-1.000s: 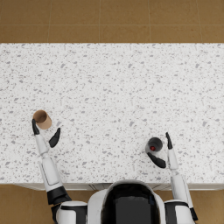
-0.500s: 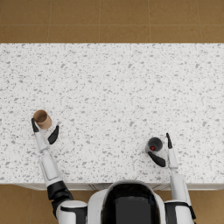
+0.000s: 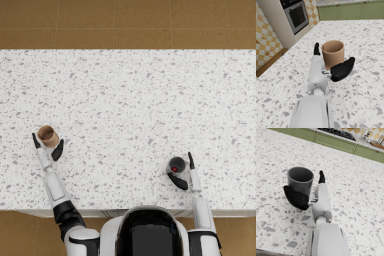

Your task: Pick up two cups and pour the berry on the right into the cup on the left

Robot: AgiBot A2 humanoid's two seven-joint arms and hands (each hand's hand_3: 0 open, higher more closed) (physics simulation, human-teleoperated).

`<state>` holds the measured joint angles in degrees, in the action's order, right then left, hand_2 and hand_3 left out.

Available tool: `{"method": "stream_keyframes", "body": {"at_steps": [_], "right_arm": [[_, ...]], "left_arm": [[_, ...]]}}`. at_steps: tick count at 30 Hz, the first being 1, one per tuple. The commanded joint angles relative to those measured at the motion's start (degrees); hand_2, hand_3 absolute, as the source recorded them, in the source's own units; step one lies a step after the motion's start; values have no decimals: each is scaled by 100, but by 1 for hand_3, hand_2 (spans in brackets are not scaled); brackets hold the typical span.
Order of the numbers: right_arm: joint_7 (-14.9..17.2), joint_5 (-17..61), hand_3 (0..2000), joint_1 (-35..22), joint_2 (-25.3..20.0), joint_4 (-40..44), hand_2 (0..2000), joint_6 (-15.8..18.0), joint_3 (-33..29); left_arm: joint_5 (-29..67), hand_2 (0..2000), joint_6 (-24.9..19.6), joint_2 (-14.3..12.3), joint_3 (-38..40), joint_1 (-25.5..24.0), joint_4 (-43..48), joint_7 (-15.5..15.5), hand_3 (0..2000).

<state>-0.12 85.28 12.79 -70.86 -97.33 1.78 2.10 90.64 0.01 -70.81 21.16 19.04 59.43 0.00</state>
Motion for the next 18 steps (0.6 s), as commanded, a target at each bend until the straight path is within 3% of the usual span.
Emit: {"method": "stream_keyframes", "body": {"at_steps": [1, 13, 18], "right_arm": [[0, 0, 0, -88, -28, 83, 0, 7, -49], [-4, -1, 0, -303, -202, 513, 0, 5, 150], [-1, 2, 0, -315, -244, 571, 0, -165, 198]], "left_arm": [[0, 0, 0, 67, -72, 346, -306, 0, 0], [1, 0, 29, 84, -156, 891, -1249, -1, 0], [2, 0, 31, 97, -205, 1108, -1564, -1, 0]]}}
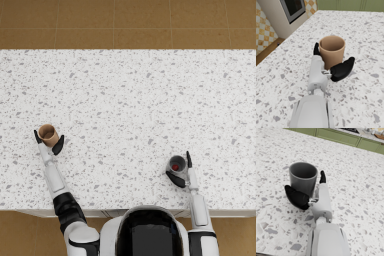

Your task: Pick up two cups and pour the berry on the right into the cup on the left

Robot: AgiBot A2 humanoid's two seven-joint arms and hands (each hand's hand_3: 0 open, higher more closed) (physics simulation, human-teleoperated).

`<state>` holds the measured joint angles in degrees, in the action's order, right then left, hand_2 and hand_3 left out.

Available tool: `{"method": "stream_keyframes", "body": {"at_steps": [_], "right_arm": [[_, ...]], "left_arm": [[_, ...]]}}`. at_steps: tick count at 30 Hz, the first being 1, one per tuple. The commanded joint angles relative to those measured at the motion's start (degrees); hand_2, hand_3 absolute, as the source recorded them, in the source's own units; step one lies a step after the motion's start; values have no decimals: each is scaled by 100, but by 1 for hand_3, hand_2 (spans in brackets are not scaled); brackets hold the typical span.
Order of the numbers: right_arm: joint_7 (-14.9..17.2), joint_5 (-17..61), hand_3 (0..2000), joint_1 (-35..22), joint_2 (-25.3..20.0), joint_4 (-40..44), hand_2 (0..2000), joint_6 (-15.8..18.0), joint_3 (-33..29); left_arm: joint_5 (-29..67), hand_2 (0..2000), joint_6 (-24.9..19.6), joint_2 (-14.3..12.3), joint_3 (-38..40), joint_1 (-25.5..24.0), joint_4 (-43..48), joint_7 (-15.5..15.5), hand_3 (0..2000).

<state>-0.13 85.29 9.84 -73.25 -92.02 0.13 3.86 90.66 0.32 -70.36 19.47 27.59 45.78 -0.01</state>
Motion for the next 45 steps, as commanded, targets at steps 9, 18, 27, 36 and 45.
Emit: {"method": "stream_keyframes", "body": {"at_steps": [9, 18, 27, 36, 45], "right_arm": [[-3, 3, 1280, -205, -96, 197, 2000, 113, -15], [-1, 2, 1280, -677, -266, -6, 2000, 199, 208], [3, 0, 1280, -1757, -700, -275, 2000, 343, 450], [-3, -2, 1280, -2868, -1064, 315, 2000, 362, 444], [-8, 1084, 1280, -3615, -1336, 481, 2000, 376, 706]], "left_arm": [[-1, 2000, -39, 42, -167, 482, -493, 0, 980], [0, 2000, -143, -232, -786, -852, 2745, -5, 1280], [1, 2000, -194, -264, -2339, -1448, 4202, -9, 1280], [3, 2000, -207, -361, -3038, -1510, 4805, -8, 1280], [957, 2000, -216, -536, -3785, -1470, 5043, -12, 1280]]}}
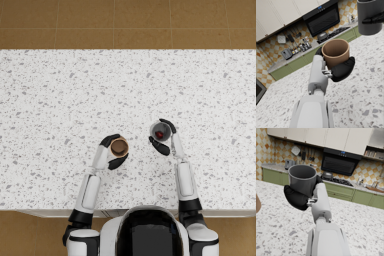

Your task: Pick up two cups and pour the berry on the right into the cup on the left

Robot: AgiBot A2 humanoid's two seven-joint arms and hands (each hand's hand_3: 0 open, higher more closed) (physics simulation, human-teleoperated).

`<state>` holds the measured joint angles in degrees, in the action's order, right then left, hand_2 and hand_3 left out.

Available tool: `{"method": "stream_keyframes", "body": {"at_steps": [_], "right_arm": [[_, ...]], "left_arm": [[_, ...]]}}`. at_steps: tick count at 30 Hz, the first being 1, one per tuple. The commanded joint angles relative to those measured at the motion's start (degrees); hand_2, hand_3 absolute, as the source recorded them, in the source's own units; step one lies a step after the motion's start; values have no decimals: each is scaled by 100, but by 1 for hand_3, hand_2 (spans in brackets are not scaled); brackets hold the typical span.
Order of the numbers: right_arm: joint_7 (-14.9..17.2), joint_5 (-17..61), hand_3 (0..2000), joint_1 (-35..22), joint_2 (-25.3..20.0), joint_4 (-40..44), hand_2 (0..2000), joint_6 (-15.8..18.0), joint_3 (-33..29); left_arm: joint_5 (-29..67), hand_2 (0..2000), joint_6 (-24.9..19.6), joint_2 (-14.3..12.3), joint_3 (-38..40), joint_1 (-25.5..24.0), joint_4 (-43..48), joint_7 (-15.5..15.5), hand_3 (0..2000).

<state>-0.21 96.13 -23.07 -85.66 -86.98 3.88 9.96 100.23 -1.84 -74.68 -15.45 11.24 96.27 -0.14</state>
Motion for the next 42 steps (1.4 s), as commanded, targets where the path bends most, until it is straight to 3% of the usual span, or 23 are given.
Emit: {"method": "stream_keyframes", "body": {"at_steps": [1, 11, 20, 37, 38, 39, 42], "right_arm": [[1, 182, 1280, -369, -116, -56, 2000, 4, 119], [-7, 1959, 1280, -375, -198, -808, 2000, 54, 535], [-13, 3613, 1280, -535, -321, -785, 2000, 95, 726], [-27, 6750, 1280, -577, -426, -1126, 2000, 151, 1142], [-27, 6935, 1280, -1807, 1510, -1057, 2000, 155, 3173], [-28, 7110, 1280, -811, 39, -1057, 2000, 159, 1568], [-29, 7672, 1280, -838, 93, -1179, 2000, 104, 1641]], "left_arm": [[68, 2000, -2, -155, -286, 225, -87, -1, 1280], [231, 2000, -7, -419, -206, 482, -485, -1, 1280], [236, 2000, -4, -421, -273, 305, -482, 0, 1280], [236, 2000, 3, -715, -118, 593, -1196, 1, 1280], [236, 2000, 3, -715, -110, 574, -1151, 1, 1280], [236, 2000, 4, -735, -117, 598, -1183, 1, 1280], [236, 2000, 3, -770, -94, 625, -1272, 1, 1280]]}}
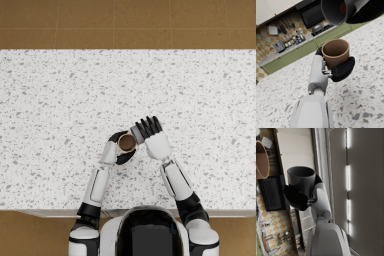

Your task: Pick up two cups and pour the berry on the right into the cup on the left

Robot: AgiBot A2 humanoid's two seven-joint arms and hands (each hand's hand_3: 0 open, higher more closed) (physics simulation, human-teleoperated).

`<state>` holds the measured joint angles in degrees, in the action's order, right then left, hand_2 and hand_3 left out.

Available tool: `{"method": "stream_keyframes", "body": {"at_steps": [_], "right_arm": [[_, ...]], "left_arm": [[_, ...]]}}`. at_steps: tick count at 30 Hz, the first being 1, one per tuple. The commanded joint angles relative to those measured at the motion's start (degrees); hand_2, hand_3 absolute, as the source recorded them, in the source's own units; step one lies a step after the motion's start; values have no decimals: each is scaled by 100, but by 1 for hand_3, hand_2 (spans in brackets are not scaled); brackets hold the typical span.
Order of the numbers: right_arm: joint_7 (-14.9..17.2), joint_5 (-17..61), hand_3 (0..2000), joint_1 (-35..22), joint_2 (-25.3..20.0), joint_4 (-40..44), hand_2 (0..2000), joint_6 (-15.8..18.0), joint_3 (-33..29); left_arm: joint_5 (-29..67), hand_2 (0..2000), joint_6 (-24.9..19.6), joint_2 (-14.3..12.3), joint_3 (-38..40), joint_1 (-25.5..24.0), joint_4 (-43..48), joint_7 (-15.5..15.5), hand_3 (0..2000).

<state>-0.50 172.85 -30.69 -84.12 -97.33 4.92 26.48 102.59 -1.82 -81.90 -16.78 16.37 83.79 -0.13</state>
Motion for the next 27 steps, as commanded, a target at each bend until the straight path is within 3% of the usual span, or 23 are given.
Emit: {"method": "stream_keyframes", "body": {"at_steps": [1, 13, 27], "right_arm": [[0, 184, 1280, -67, -67, -163, 2000, -1, 7], [-6, 2245, 1280, -16, -206, -245, 2000, -24, -139], [-9, 2479, 1280, 143, -162, -220, 2000, -44, -127]], "left_arm": [[0, 2000, 0, -64, 27, 132, -73, 1, 1280], [0, 2000, -10, -141, 175, 102, 60, 5, 1280], [0, 2000, -4, -120, 186, -46, 116, 3, 1280]]}}
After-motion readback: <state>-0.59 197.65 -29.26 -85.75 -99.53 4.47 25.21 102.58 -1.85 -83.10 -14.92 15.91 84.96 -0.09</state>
